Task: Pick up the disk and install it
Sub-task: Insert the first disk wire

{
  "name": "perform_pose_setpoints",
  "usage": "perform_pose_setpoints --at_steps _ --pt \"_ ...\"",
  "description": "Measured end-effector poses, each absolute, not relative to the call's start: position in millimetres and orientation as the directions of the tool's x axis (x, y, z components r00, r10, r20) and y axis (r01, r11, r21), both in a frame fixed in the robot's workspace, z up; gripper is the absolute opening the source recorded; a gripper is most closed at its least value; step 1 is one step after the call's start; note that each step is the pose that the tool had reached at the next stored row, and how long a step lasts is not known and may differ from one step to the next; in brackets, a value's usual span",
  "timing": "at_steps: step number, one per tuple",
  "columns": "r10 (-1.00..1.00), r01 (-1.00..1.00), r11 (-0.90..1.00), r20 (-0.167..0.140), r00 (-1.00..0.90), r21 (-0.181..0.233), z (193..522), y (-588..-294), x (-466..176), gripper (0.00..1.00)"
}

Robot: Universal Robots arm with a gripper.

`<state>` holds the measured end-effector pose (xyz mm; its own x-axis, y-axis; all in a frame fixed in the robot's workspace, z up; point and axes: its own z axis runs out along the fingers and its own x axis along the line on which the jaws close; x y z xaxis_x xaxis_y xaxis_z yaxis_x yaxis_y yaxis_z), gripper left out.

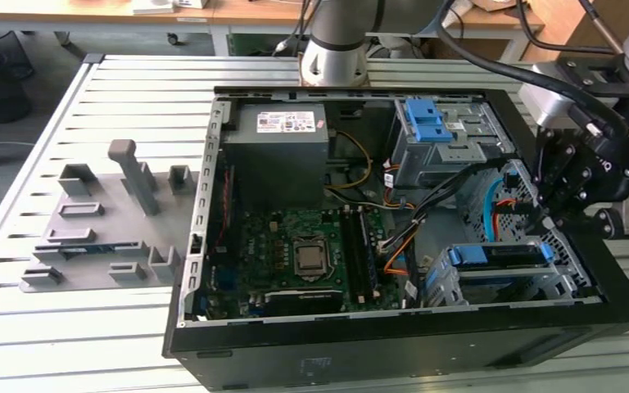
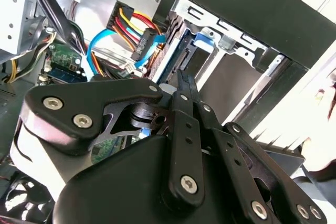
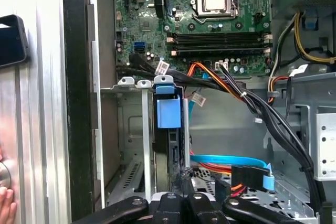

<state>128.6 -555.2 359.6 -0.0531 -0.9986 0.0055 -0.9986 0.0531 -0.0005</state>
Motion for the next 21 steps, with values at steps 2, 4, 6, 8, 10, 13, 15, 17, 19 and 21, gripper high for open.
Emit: perform_pose_setpoints --at_steps 2,4,6,8,10,13,15,17,19,21 --pt "-0.999 -0.999 0.053 0.005 -0.053 -0.001 360.5 -554.9 129.2 0.11" --pt "-0.999 -0.999 0.053 0.005 -0.053 -0.001 361.6 -554.7 129.7 0.11" --pt "-0.999 -0.999 0.053 0.005 -0.053 -0.001 363.1 -554.1 130.4 0.11" --pt "-0.999 -0.999 0.054 0.005 -0.054 -0.002 364.3 -552.7 130.7 0.11" --pt "-0.999 -0.999 0.054 0.005 -0.054 -0.003 364.7 -550.0 131.6 0.11" --pt "-0.998 -0.998 0.056 0.005 -0.056 -0.004 364.8 -544.5 134.0 0.11" --pt "-0.998 -0.998 0.06 0.005 -0.06 -0.004 364.8 -542.0 135.7 0.11" --pt "-0.998 -0.998 0.07 0.005 -0.07 -0.004 364.8 -540.4 136.4 0.11" --pt "-0.997 -0.997 0.081 0.005 -0.081 -0.004 364.6 -538.2 136.5 0.11" --pt "-0.997 -0.997 0.082 0.005 -0.082 -0.004 364.8 -532.7 136.6 0.11"
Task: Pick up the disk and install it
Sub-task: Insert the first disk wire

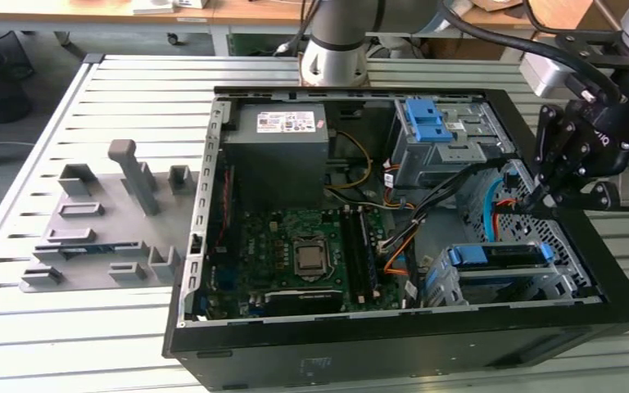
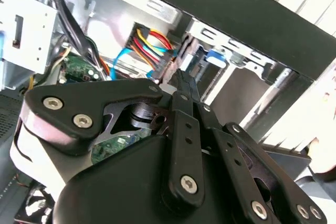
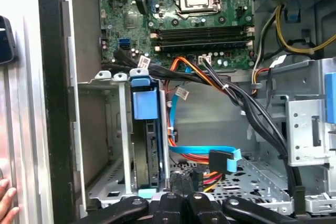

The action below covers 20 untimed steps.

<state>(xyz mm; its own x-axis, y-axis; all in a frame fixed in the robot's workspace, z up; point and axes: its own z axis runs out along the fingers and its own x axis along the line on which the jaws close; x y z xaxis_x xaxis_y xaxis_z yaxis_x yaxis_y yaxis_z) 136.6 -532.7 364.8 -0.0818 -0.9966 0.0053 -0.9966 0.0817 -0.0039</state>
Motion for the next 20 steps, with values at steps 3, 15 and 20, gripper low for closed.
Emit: perform_pose_setpoints --at_steps 3,15,20 --pt "-0.997 -0.997 0.082 0.005 -0.082 -0.004 364.6 -528.2 136.8 0.11" --pt "-0.992 -0.992 0.124 0.006 -0.124 -0.004 358.7 -522.5 136.7 0.3" --pt "-0.992 -0.992 0.125 0.004 -0.125 -0.004 354.7 -519.9 136.8 0.3"
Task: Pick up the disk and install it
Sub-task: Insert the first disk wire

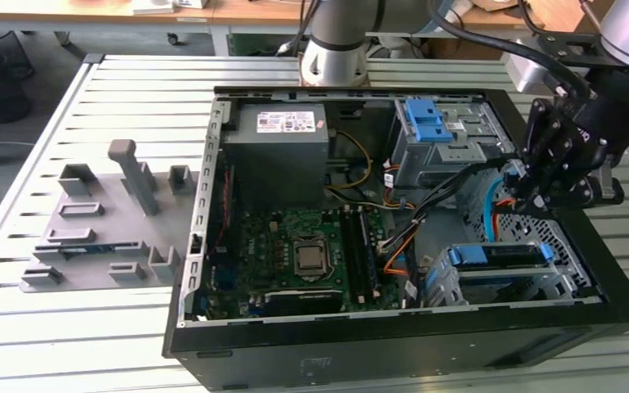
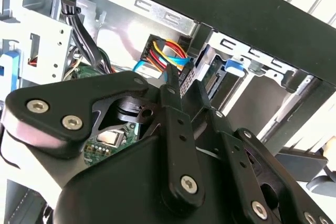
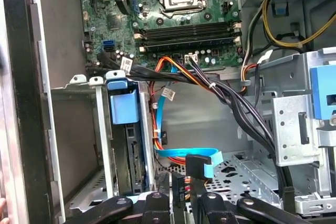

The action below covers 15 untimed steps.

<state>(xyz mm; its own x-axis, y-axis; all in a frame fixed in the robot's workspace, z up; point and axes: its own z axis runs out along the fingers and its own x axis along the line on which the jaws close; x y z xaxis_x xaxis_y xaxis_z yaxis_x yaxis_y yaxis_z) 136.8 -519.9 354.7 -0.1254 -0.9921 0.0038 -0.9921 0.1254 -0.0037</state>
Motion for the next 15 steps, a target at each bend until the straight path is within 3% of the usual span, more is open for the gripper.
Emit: perform_pose_setpoints --at_steps 6,8,15 --pt "-0.992 -0.992 0.126 0.004 -0.126 -0.004 350.1 -519.3 136.9 0.29" --pt "-0.992 -0.992 0.126 0.004 -0.126 -0.004 350.0 -519.3 136.9 0.16" --pt "-0.994 -0.994 0.113 0.009 -0.113 0.001 349.1 -519.8 137.1 0.16"
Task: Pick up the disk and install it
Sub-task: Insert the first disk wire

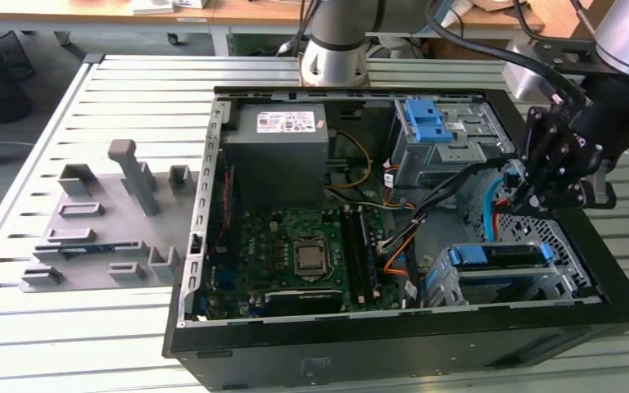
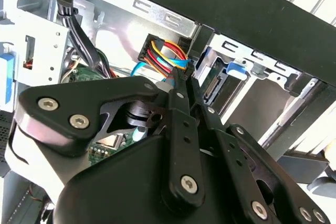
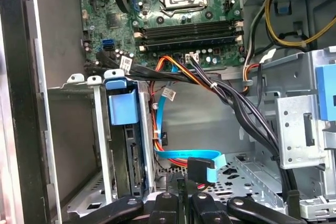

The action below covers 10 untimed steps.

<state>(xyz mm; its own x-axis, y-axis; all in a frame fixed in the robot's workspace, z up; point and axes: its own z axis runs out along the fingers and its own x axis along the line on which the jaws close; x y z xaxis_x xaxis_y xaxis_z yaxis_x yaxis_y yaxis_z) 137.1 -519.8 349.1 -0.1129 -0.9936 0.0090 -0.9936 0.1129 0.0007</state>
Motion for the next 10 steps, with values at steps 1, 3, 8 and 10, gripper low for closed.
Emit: perform_pose_setpoints --at_steps 1,3,8,10 --pt "-0.995 -0.995 0.099 0.01 -0.099 0.005 348.5 -519.9 137.0 0.16" --pt "-0.997 -0.997 0.071 0.011 -0.071 0.013 347.3 -519.9 137.0 0.16" --pt "-0.998 -0.998 0.068 0.01 -0.068 0.014 345.3 -531.2 137.0 0.16" --pt "-0.998 -0.998 0.068 0.01 -0.068 0.014 344.2 -535.2 136.9 0.16"
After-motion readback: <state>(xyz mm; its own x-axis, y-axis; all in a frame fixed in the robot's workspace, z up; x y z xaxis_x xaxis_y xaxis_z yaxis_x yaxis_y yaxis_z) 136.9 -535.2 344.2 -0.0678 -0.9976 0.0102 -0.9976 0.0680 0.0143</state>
